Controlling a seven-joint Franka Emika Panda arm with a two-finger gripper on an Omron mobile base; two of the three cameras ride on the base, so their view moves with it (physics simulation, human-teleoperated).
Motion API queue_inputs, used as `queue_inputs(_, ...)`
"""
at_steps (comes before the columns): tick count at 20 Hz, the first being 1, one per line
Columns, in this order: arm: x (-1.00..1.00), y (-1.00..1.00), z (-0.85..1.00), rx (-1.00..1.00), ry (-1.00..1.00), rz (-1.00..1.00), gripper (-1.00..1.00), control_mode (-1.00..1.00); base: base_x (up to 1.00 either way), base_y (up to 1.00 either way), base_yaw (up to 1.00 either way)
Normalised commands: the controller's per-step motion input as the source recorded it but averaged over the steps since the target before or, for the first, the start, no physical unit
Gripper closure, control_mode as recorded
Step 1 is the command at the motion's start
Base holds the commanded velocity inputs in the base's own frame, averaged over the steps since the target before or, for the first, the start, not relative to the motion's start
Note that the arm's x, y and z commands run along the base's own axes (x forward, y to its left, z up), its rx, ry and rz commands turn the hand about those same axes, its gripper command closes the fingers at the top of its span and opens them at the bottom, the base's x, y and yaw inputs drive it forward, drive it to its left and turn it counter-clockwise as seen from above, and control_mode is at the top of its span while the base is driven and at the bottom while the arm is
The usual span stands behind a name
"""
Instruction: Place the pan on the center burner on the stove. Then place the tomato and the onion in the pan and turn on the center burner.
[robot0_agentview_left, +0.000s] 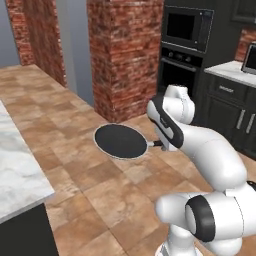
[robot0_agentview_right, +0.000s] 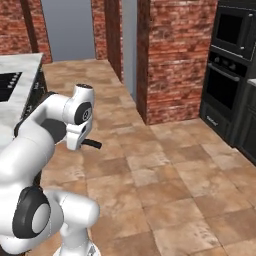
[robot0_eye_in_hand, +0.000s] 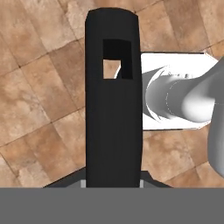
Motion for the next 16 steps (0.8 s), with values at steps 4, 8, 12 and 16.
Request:
queue_inputs(4, 0.00, 0.00, 0.00, 0.00, 0.00, 0.00, 1.00, 1.00, 0.63, -0.29, 0.28)
queue_inputs(8, 0.00, 0.00, 0.00, 0.00, 0.00, 0.00, 1.00, 1.00, 0.67, -0.26, 0.26)
queue_inputs(12, 0.00, 0.00, 0.00, 0.00, 0.00, 0.00, 1.00, 1.00, 0.69, -0.26, 0.26)
queue_inputs(16, 0.00, 0.00, 0.00, 0.00, 0.00, 0.00, 1.00, 1.00, 0.69, -0.24, 0.26)
